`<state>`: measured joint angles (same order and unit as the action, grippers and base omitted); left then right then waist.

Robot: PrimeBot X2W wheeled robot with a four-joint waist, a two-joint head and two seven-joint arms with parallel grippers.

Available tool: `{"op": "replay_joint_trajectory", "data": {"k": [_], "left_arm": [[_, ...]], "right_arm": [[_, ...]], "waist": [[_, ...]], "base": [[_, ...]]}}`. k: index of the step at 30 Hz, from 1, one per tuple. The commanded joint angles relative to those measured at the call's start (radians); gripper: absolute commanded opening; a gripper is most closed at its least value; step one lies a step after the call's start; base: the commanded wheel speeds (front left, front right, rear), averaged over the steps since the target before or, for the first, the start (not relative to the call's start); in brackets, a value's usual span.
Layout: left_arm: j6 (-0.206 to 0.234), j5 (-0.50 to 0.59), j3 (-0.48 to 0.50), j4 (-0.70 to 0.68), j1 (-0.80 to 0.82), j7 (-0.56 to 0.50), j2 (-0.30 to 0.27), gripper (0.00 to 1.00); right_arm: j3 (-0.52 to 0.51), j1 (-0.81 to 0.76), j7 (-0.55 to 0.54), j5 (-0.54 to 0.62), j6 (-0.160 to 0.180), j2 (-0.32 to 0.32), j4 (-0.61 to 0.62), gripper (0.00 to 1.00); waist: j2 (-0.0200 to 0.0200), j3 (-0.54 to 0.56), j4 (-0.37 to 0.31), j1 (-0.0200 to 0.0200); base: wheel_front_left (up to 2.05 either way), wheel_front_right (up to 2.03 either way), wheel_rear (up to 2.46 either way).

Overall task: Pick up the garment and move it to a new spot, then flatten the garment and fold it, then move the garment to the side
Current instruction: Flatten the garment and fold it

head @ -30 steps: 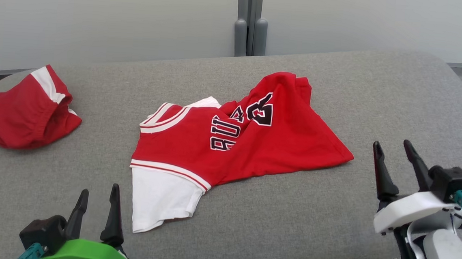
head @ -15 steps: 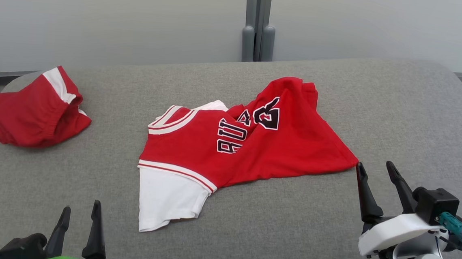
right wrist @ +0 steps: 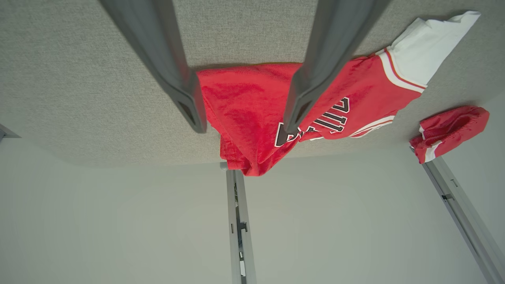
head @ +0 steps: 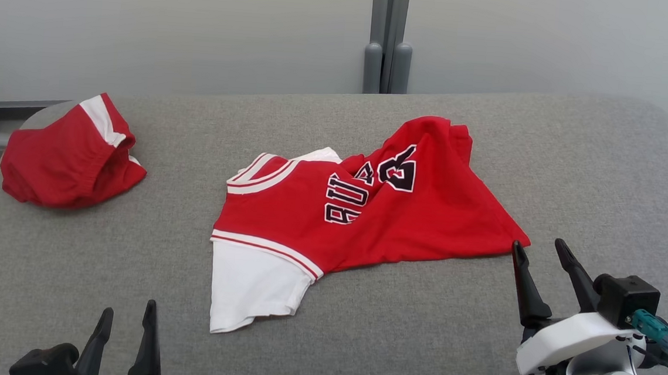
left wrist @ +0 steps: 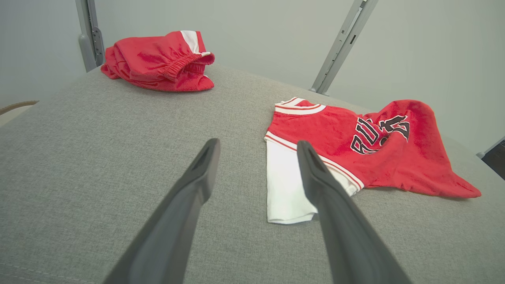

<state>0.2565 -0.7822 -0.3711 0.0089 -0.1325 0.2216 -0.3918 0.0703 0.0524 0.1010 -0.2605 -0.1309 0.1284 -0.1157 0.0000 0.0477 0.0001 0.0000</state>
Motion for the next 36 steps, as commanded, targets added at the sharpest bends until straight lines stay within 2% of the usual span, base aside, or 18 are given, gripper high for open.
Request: {"op": "replay_joint_trajectory", "data": {"k": [1, 8, 14, 26, 36], "left_arm": [[0.002, 0.000, -0.002, 0.001, 0.003, 0.000, -0.006, 1.00], [0.006, 0.006, -0.008, -0.009, 0.016, -0.007, -0.010, 1.00], [-0.011, 0.004, -0.047, 0.027, 0.049, -0.048, 0.009, 1.00], [-0.046, -0.052, -0.112, 0.292, 0.220, -0.199, 0.095, 1.00], [-0.075, -0.107, -0.099, 0.478, 0.307, -0.244, 0.142, 1.00]], "right_arm": [[-0.004, -0.009, -0.003, 0.001, 0.000, -0.003, 0.004, 1.00], [-0.016, 0.003, -0.011, 0.002, 0.000, -0.011, -0.004, 1.00], [-0.045, -0.002, -0.024, 0.011, 0.000, -0.027, -0.016, 1.00], [-0.040, 0.019, -0.026, 0.002, 0.000, -0.036, -0.026, 1.00], [-0.042, 0.038, -0.009, -0.003, 0.000, -0.029, -0.032, 1.00]], "waist": [[0.0000, -0.001, 0.000, 0.0000], [0.0000, -0.010, 0.000, 0.0000], [0.0000, -0.017, 0.000, 0.0000], [0.0000, -0.060, -0.031, 0.0000], [0.0000, -0.115, -0.082, 0.0000]], "base": [[0.00, 0.00, 0.00], [0.00, 0.00, 0.00], [0.00, 0.00, 0.00], [0.00, 0.00, 0.00], [0.00, 0.00, 0.00]]}}
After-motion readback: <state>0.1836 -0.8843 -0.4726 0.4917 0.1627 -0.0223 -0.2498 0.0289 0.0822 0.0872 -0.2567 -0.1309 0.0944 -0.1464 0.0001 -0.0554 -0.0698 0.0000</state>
